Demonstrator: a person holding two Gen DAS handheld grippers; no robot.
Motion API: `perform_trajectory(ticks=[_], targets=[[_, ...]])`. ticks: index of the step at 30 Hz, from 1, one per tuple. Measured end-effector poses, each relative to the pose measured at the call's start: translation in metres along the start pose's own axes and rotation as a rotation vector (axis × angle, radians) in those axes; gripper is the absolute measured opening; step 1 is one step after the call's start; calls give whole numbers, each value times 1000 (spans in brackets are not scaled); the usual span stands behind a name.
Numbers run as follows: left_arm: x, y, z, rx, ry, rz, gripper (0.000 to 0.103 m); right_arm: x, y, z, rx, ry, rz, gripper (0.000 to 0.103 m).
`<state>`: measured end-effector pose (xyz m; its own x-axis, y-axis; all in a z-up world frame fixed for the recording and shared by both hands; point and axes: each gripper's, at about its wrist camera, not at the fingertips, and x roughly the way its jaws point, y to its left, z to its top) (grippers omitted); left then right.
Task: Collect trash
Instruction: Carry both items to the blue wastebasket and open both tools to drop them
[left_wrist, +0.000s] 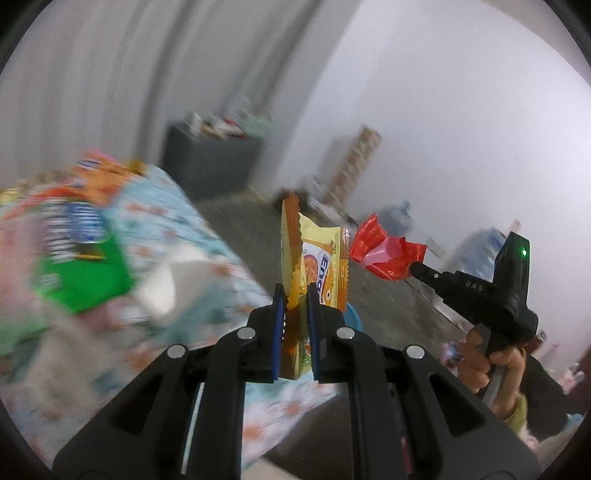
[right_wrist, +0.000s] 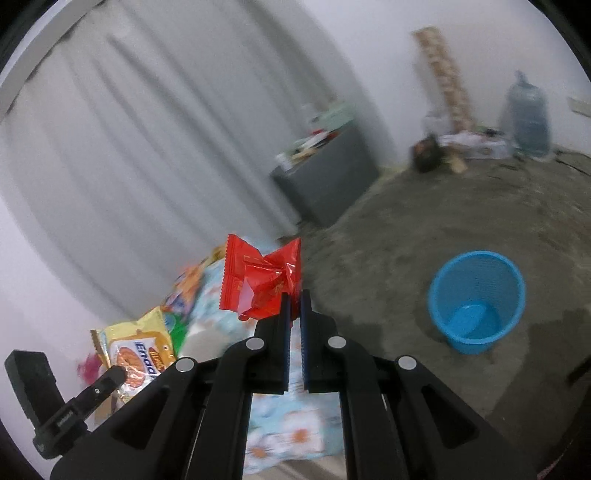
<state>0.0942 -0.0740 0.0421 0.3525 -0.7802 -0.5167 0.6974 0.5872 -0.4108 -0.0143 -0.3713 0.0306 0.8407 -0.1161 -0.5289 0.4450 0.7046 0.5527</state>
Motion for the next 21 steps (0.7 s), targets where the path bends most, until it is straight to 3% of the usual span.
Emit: perform_trajectory(ticks=[6,10,19,21], targets=[[120,-42,18,39,211,-52,10,7,-88,14,156,-22,-179,5],[203,-67,21,98,321,-28,10,28,-138,18,242,4,-266,5],[366,-84,9,157,480,35,10,100,-224,17,353,74,-406,6],[402,-86,2,171,519,47,17,123,-244,16,378,94,-432,9]])
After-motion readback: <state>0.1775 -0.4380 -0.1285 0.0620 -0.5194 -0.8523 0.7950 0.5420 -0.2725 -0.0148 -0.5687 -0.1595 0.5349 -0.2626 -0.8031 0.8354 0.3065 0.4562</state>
